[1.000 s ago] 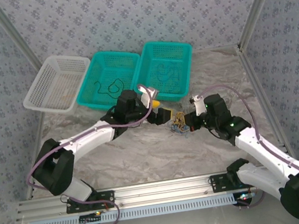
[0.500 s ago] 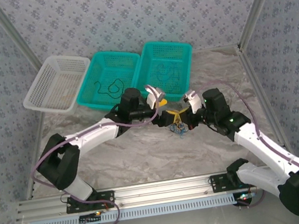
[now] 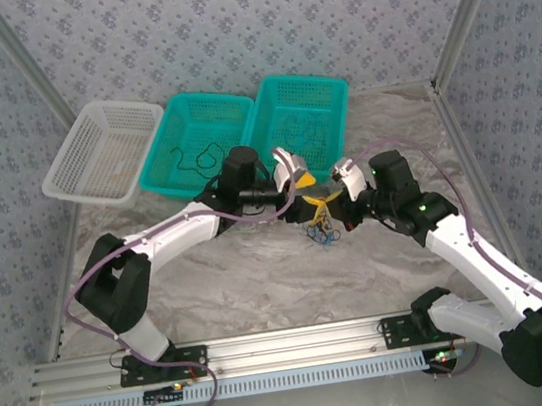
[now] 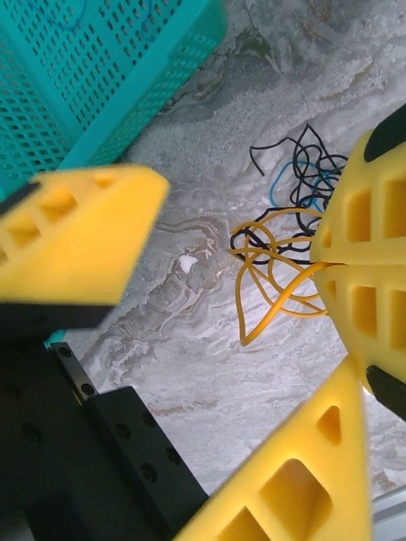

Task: Untangle the cables

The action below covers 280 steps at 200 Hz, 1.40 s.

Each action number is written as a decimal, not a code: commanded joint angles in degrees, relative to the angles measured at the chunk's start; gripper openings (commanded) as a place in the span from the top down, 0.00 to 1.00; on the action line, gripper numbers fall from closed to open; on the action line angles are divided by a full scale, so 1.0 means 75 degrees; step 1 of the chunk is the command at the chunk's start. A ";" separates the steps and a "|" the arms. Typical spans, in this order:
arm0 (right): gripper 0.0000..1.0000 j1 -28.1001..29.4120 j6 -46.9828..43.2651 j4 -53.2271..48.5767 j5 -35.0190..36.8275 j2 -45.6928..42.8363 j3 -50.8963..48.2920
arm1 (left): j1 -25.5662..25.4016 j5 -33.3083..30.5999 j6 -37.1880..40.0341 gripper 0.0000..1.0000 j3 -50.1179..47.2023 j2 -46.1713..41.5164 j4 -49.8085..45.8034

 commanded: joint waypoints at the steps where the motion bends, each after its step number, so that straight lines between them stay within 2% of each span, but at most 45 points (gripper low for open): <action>1: 1.00 0.0118 -0.0270 0.0326 -0.0719 -0.0037 0.0404 | -0.0087 0.0321 0.0506 0.43 0.0298 0.0172 -0.0346; 14: 1.00 0.0099 -0.0298 0.0283 -0.0730 -0.0076 0.0417 | -0.0055 0.0393 0.0499 0.56 0.0264 0.0146 -0.0401; 28: 1.00 0.0084 -0.0299 0.0258 -0.0749 -0.0095 0.0428 | -0.0052 0.0425 0.0615 0.60 0.0259 0.0110 -0.0581; 79: 1.00 0.0050 -0.0293 0.0318 -0.0598 -0.0165 0.0386 | -0.0052 0.0749 0.1263 0.87 0.0597 0.0143 -0.1637; 107: 1.00 0.0003 -0.0241 0.0332 -0.0524 -0.0229 0.0325 | 0.0003 0.0582 0.1056 1.00 0.0485 0.0029 -0.1296; 126: 1.00 -0.0017 -0.0177 0.0380 -0.0274 -0.0274 0.0269 | 0.0053 0.0265 0.0702 1.00 0.0513 -0.0001 -0.1118; 136: 1.00 -0.0026 0.0052 0.0561 0.0259 -0.0341 0.0185 | 0.0079 -0.0106 0.0398 1.00 0.0521 0.0002 -0.0991; 144: 0.86 -0.0059 0.0386 0.0753 0.0986 -0.0395 0.0098 | 0.0102 -0.0450 0.0100 1.00 0.0548 0.0008 -0.0887; 157: 0.47 -0.0203 0.1087 0.1226 0.1619 -0.0519 -0.0150 | 0.0126 -0.1045 -0.0601 1.00 0.0639 -0.0004 -0.0709; 169: 0.27 -0.0251 0.1704 0.1708 0.1788 -0.0634 -0.0405 | 0.0129 -0.1524 -0.1402 1.00 0.0734 -0.0021 -0.0589; 177: 0.22 -0.0220 0.2154 0.2023 0.1861 -0.0716 -0.0574 | 0.0118 -0.1787 -0.1913 1.00 0.0765 -0.0021 -0.0500; 193: 0.20 -0.0074 0.3031 0.2466 0.2446 -0.0892 -0.0885 | 0.0067 -0.1973 -0.2702 1.00 0.0656 -0.0071 -0.0114; 205: 0.21 0.0070 0.3707 0.2952 0.2853 -0.1085 -0.1258 | -0.0044 -0.2625 -0.3074 1.00 0.0518 -0.0157 0.0015; 216: 0.23 0.0179 0.4061 0.3527 0.2899 -0.1211 -0.1639 | -0.0150 -0.3156 -0.3325 1.00 0.0512 -0.0197 -0.0071; 227: 0.25 0.0241 0.4151 0.3969 0.2719 -0.1256 -0.1881 | -0.0199 -0.3275 -0.3603 1.00 0.0625 -0.0147 -0.0230; 252: 0.37 0.0442 0.4078 0.4295 0.2472 -0.1200 -0.1962 | -0.0213 -0.3602 -0.4382 1.00 0.0988 0.0073 -0.0799; 280: 0.53 0.0838 0.3528 0.4887 0.1877 -0.0922 -0.2069 | -0.0214 -0.3535 -0.5189 1.00 0.1061 0.0224 -0.0696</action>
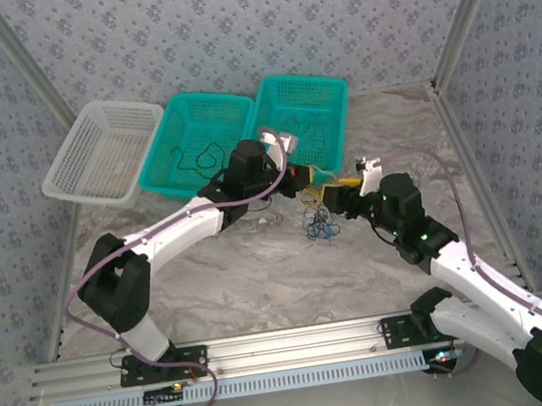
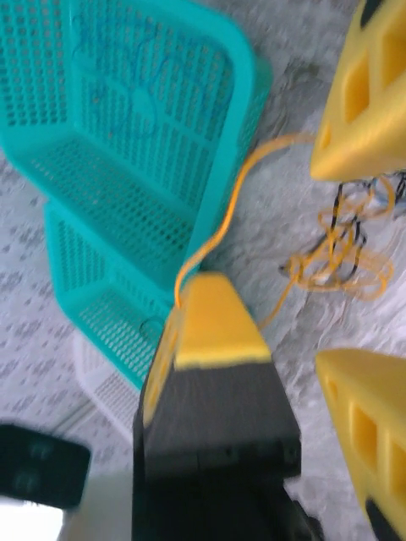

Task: Untangle the cables

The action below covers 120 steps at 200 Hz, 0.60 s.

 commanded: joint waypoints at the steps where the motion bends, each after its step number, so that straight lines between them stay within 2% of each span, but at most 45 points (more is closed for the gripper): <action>1: 0.54 0.0351 -0.0214 0.0981 -0.0411 0.0227 -0.0047 | -0.0007 -0.0256 -0.1112 1.00 0.0328 0.0131 0.0011; 26: 0.59 0.0739 -0.0652 0.1205 0.0272 0.0790 0.0070 | -0.0024 -0.0003 -0.1374 1.00 0.0658 0.0332 -0.0190; 67: 0.53 0.1015 -0.1660 0.2404 0.1688 0.1534 -0.0099 | -0.0035 0.0193 -0.1708 1.00 0.0778 0.0442 -0.0129; 120: 0.53 0.1031 -0.2587 0.2499 0.2063 0.1859 -0.0072 | -0.0055 0.0383 -0.1776 1.00 0.0772 0.0392 -0.0219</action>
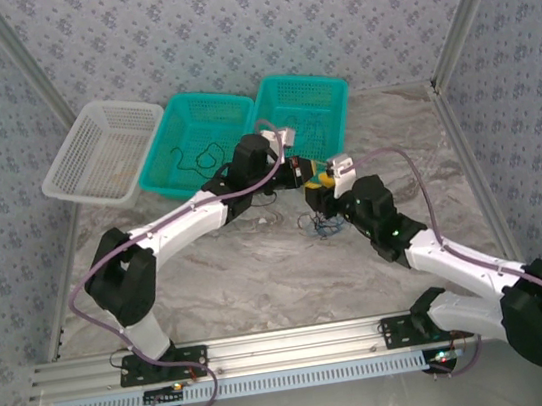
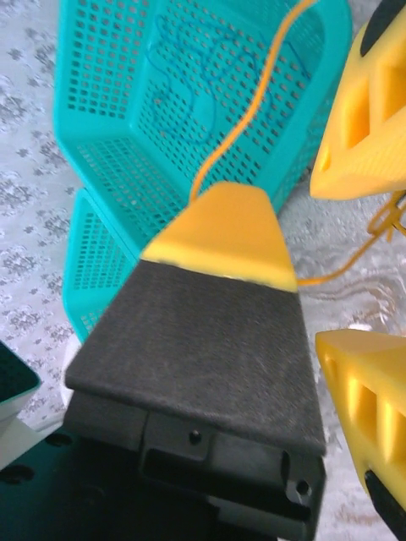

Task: Untangle the cables

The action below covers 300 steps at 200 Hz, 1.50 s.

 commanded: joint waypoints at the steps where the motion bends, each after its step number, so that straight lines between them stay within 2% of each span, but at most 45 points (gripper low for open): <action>1: 0.53 0.0046 -0.0692 0.0442 0.0532 0.0133 0.0002 | -0.0057 0.0275 -0.0141 1.00 0.0312 0.0038 0.0000; 44: 0.52 0.0044 -0.1012 0.0597 0.0713 0.0382 0.0087 | -0.0059 0.0347 -0.0269 1.00 0.0347 0.0040 0.0036; 80: 0.53 0.0010 -0.0704 0.0932 0.0771 0.0833 0.0178 | -0.0057 0.0443 -0.0325 1.00 0.0352 0.0004 0.0073; 172: 0.76 0.0018 -0.0385 0.0955 0.0921 0.1602 0.0319 | -0.0058 0.0608 -0.0278 1.00 0.0318 -0.0100 0.0272; 218: 0.81 -0.0060 -0.0087 0.1049 0.1053 0.1886 0.0182 | -0.0053 0.0655 -0.0221 1.00 0.0312 -0.0192 0.0352; 248: 0.84 -0.0076 0.0255 0.0701 0.1899 0.1880 0.0169 | -0.0057 0.0629 -0.0210 1.00 0.0187 -0.0297 0.0502; 300: 0.84 -0.0182 0.0389 0.0363 0.1989 0.1930 0.0035 | 0.0020 0.0445 -0.0402 1.00 -0.0164 -0.0575 0.1125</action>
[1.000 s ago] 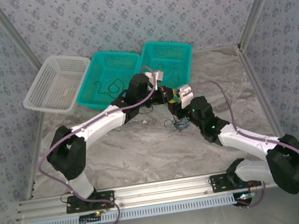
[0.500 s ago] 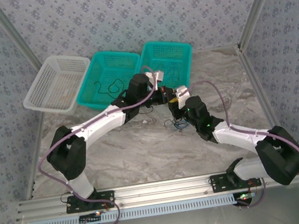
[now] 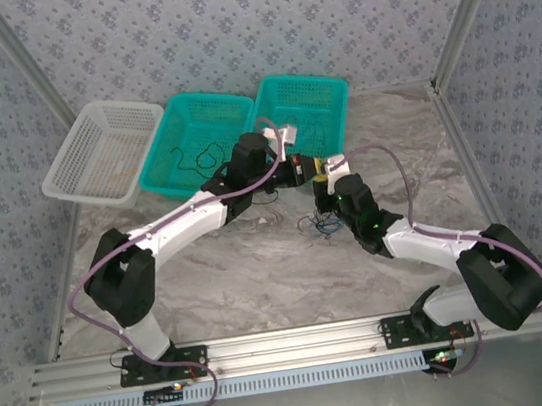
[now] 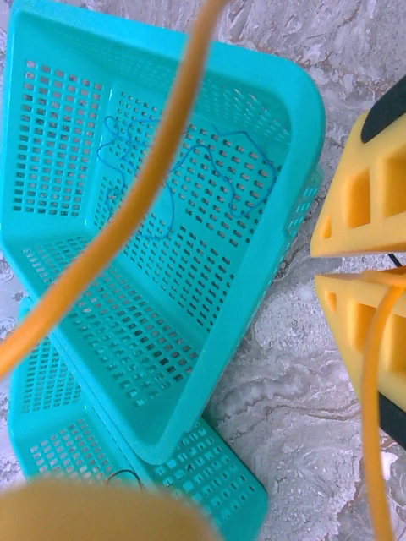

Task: Untangle the cables

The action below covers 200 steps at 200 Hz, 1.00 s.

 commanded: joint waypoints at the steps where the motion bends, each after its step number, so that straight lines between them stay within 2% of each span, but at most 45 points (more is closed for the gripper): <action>1: 0.84 -0.0087 0.0254 -0.0374 0.0372 0.0087 -0.0076 | 0.0036 -0.0022 -0.0090 1.00 -0.0122 -0.0482 0.0630; 90: 0.85 -0.0366 0.0867 -0.1193 0.0824 0.0513 -0.0059 | 0.0365 -0.0033 -0.0232 1.00 -0.0418 -0.0689 0.0866; 145: 0.85 -0.0373 0.1198 -0.1562 0.1097 0.0571 -0.0131 | 0.0480 -0.0226 0.0245 1.00 -0.0534 -0.1014 0.0498; 200: 0.86 -0.0402 0.1409 -0.1838 0.1246 0.0552 -0.0190 | 0.0579 -0.0817 0.0654 1.00 -0.0707 -0.1482 0.0092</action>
